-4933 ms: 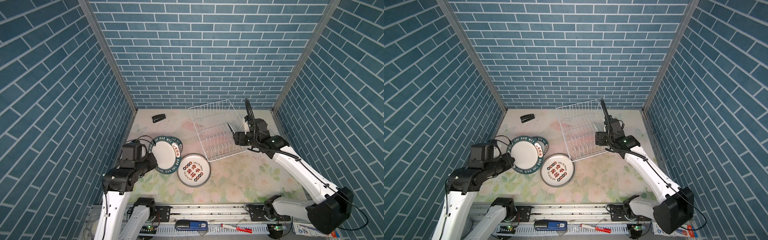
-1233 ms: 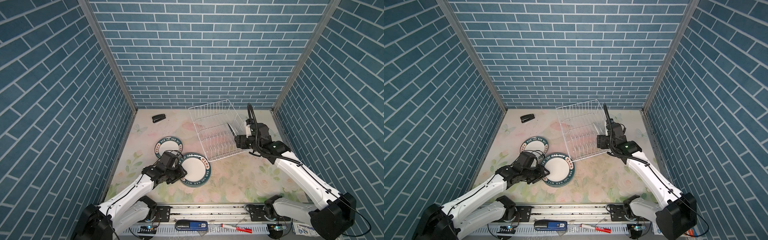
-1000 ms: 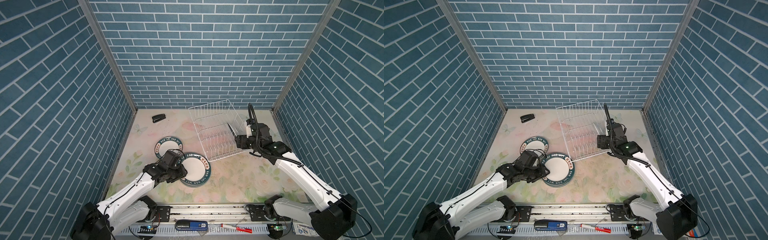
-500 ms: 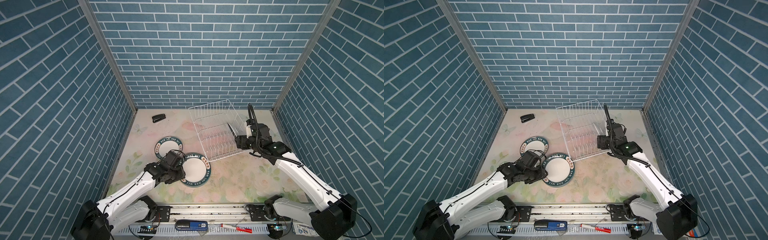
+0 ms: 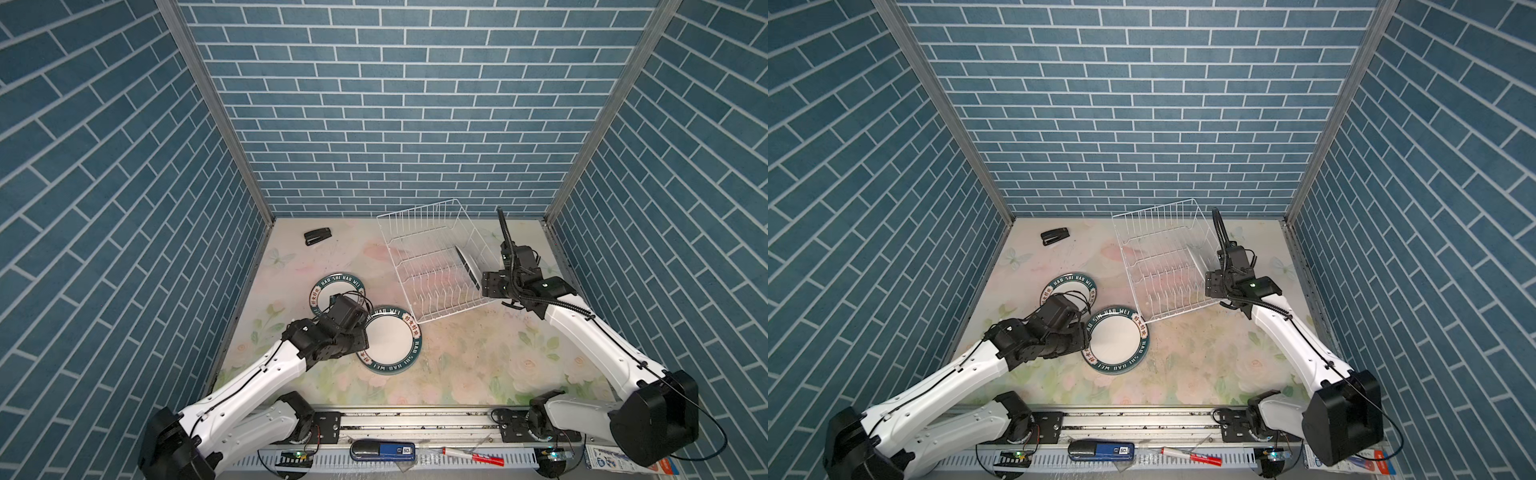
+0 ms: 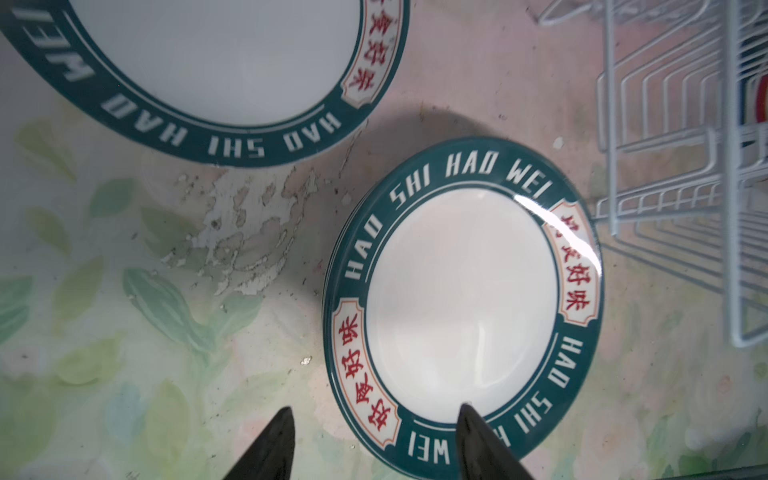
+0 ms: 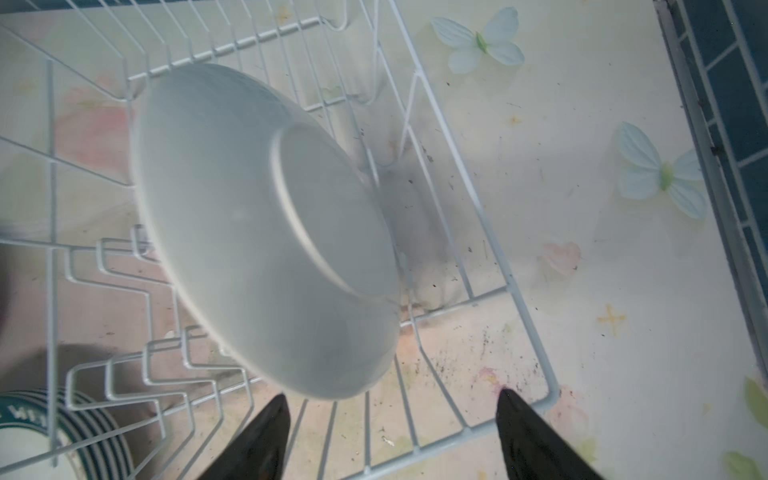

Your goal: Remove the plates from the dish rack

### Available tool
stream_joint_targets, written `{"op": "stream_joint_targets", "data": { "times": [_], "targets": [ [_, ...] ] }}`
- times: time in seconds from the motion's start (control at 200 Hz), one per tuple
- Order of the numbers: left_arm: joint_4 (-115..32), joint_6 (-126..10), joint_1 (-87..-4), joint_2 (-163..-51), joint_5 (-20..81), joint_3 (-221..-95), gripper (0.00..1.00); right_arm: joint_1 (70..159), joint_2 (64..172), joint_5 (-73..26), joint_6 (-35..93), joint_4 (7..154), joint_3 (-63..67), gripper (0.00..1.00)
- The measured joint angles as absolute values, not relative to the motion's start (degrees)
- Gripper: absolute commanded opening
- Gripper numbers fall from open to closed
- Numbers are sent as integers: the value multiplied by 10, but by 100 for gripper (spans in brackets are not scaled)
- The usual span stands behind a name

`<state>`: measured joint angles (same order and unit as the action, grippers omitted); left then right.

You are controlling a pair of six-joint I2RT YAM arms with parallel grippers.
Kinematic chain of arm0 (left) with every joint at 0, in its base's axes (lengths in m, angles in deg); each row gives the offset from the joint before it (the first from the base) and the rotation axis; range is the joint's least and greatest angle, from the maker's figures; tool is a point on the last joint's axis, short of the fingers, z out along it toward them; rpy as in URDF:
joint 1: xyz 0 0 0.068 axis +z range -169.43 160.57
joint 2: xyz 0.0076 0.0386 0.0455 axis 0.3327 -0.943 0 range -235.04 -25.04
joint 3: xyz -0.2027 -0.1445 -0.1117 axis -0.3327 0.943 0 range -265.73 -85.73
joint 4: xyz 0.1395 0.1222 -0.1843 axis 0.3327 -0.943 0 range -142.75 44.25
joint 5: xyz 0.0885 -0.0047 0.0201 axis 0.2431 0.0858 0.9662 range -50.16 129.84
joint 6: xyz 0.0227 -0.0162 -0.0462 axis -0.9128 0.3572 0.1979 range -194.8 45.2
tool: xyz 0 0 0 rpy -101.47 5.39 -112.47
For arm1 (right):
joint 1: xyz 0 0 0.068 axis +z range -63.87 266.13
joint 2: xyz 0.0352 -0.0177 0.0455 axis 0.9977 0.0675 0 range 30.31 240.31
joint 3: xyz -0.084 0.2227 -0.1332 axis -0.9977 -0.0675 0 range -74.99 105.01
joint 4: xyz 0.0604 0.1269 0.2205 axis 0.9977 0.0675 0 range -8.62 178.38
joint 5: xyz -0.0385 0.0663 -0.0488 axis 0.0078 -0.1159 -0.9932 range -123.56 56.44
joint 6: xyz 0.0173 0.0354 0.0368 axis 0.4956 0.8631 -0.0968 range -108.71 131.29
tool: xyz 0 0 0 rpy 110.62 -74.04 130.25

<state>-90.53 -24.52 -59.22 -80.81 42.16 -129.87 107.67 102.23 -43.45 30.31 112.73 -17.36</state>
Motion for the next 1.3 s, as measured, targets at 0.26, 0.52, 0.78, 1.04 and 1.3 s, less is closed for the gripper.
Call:
{"op": "stream_joint_targets", "data": {
  "times": [0.26, 0.52, 0.78, 1.04, 1.3],
  "targets": [
    [-882, -290, -592, -867, 432, -1346, 65, 1036, 1106, -442, 288, 1142, -107, 77],
    [-848, -316, -590, -905, 410, -1353, 65, 984, 1227, -418, 262, 1148, -24, 74],
    [-842, -323, -585, -887, 400, -1353, 65, 954, 1299, -397, 258, 1167, 48, 73],
    [-841, -325, -580, -876, 398, -1348, 65, 948, 1357, -398, 257, 1170, 106, 69],
    [-846, -334, -574, -871, 397, -1344, 66, 934, 1377, -396, 258, 1174, 108, 69]
  ]
}}
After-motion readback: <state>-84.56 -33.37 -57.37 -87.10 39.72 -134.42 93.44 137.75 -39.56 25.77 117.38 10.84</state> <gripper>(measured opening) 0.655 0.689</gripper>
